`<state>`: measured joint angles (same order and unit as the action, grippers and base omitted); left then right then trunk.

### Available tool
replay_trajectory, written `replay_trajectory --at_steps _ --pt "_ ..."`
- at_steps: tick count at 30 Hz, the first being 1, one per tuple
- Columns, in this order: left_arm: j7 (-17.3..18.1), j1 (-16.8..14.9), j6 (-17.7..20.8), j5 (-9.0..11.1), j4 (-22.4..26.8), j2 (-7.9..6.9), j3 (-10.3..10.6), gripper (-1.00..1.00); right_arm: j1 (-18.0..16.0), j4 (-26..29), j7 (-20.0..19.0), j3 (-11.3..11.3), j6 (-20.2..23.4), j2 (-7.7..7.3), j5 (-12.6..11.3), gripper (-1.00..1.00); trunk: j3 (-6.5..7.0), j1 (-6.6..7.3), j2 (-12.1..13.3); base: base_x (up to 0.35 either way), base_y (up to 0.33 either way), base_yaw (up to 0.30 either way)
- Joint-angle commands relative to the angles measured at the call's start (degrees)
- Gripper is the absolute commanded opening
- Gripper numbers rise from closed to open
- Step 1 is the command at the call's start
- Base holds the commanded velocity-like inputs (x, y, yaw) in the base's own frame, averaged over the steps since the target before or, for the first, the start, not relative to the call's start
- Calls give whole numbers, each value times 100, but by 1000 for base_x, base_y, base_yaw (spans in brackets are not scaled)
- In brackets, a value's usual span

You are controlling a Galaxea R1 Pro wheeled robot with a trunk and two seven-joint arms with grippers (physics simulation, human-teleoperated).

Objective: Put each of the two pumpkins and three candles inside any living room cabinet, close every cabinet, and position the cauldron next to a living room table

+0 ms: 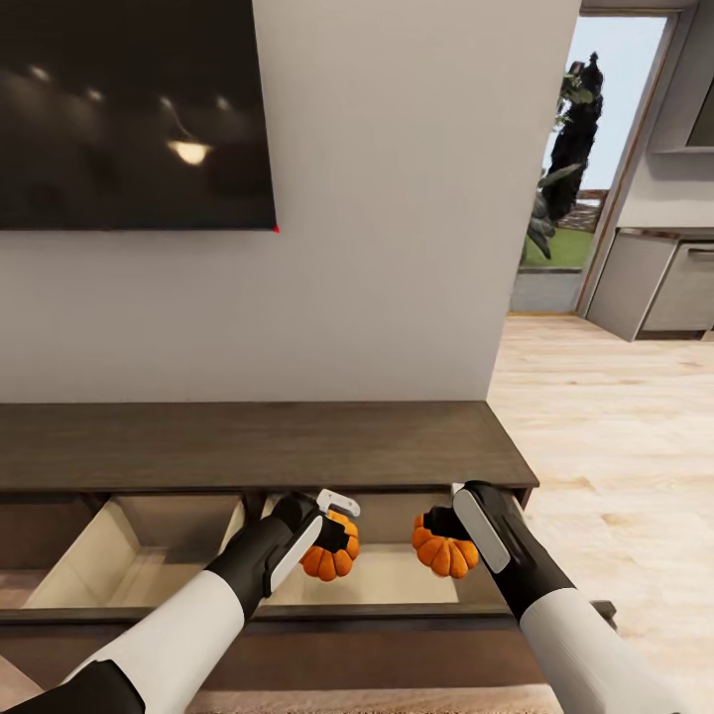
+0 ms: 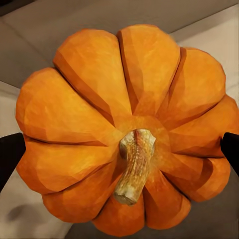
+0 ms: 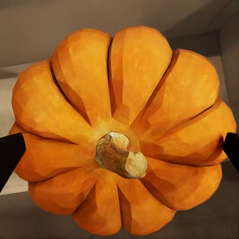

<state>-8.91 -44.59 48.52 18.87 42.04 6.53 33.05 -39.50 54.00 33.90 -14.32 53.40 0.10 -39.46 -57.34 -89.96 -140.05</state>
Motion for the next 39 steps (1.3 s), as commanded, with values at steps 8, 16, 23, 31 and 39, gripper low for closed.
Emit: replay_trajectory --at_steps 8,16,23,31,39 --pt "-49 -6 10 56 6 -2 17 -100 -5 5 55 -10 4 -1 -53 -100 -150 -172 -319 0 0 0" --pt "-49 -6 1 51 6 0 17 -100 -5 5 55 -10 4 -1 -53 -100 -327 -192 -330 0 0 0" --pt "-49 -6 0 53 6 2 17 -100 -5 5 55 -10 4 -1 -53 -100 -372 -197 -332 0 0 0" --pt "-54 -6 0 56 7 2 17 -100 -5 5 51 -10 4 -1 -53 -100 -372 -197 -332 0 0 0" --pt "-50 -6 0 56 6 0 17 -100 -5 5 52 -10 4 -1 -53 -100 -372 -197 -332 0 -30 0"
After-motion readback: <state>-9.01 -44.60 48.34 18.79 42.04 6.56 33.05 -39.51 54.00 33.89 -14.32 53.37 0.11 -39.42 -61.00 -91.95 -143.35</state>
